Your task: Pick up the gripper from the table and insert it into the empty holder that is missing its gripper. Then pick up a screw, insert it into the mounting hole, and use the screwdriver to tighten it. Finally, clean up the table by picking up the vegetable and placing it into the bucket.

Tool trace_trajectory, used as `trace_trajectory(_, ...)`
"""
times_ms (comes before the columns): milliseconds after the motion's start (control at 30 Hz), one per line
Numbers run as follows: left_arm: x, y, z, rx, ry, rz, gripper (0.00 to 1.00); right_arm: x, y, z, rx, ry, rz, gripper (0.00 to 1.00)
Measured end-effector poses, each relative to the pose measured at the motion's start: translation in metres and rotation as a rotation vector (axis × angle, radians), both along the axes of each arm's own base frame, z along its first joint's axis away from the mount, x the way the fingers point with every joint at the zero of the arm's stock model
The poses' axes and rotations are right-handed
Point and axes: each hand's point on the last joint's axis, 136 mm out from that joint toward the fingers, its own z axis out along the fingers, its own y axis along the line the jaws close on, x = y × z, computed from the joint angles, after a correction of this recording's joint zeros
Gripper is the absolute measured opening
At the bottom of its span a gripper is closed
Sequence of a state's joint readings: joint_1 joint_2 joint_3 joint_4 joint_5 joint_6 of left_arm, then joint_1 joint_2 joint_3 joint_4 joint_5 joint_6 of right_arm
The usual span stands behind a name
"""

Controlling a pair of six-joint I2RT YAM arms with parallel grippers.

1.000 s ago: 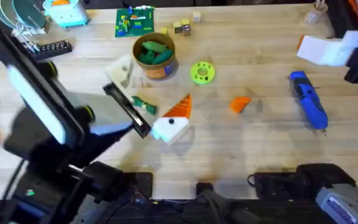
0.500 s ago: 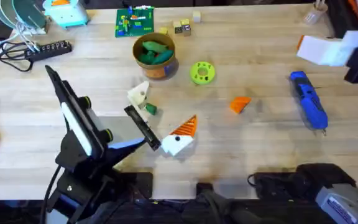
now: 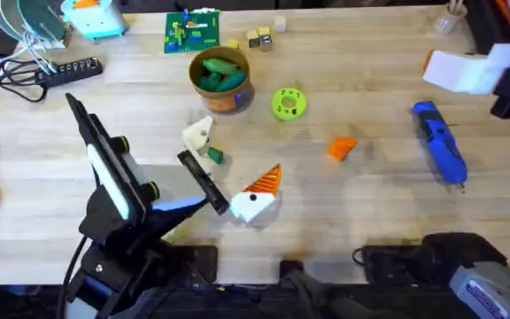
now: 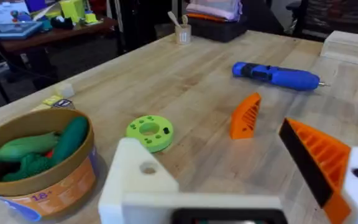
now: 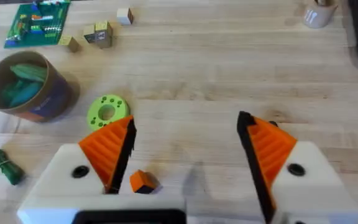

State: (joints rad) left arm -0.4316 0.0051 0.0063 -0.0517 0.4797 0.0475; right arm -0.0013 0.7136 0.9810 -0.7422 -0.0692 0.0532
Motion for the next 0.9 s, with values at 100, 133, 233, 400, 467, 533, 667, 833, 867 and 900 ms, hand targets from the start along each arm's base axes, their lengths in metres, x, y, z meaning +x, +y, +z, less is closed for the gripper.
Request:
trace_trajectory(100, 0.0, 0.0, 0.0, 0.0, 0.0, 0.0, 0.993, 0.0, 0.0, 0.0, 0.0, 0.0, 0.0, 0.991)
trace_trajectory(133, 0.0, 0.0, 0.0, 0.0, 0.0, 0.0, 0.993, 0.0, 0.0, 0.0, 0.0, 0.0, 0.0, 0.991)
trace_trajectory(233, 0.0, 0.0, 0.0, 0.0, 0.0, 0.0, 0.993, 0.0, 0.0, 0.0, 0.0, 0.0, 0.0, 0.991)
trace_trajectory(400, 0.0, 0.0, 0.0, 0.0, 0.001, 0.0, 0.993, 0.0, 0.0, 0.0, 0.0, 0.0, 0.0, 0.991)
trace_trajectory(467, 0.0, 0.0, 0.0, 0.0, 0.001, 0.0, 0.993, 0.0, 0.0, 0.0, 0.0, 0.0, 0.0, 0.991)
trace_trajectory(533, 0.0, 0.0, 0.0, 0.0, 0.001, 0.001, 0.993, 0.0, 0.0, 0.0, 0.0, 0.0, 0.0, 0.991)
trace_trajectory(667, 0.0, 0.0, 0.0, -0.006, 0.007, 0.0, 0.993, 0.0, 0.0, 0.0, 0.0, 0.0, 0.0, 0.991)
trace_trajectory(833, -0.001, -0.001, 0.0, -0.054, 0.069, -0.004, 0.993, -0.007, 0.0, -0.01, 0.031, 0.053, -0.018, 0.991)
trace_trajectory(867, -0.001, -0.001, 0.0, -0.068, 0.087, -0.003, 0.993, -0.008, 0.001, -0.011, 0.043, 0.061, -0.024, 0.99)
trace_trajectory(900, -0.001, -0.001, 0.0, -0.078, 0.1, -0.003, 0.993, -0.007, 0.001, -0.012, 0.049, 0.064, -0.029, 0.99)
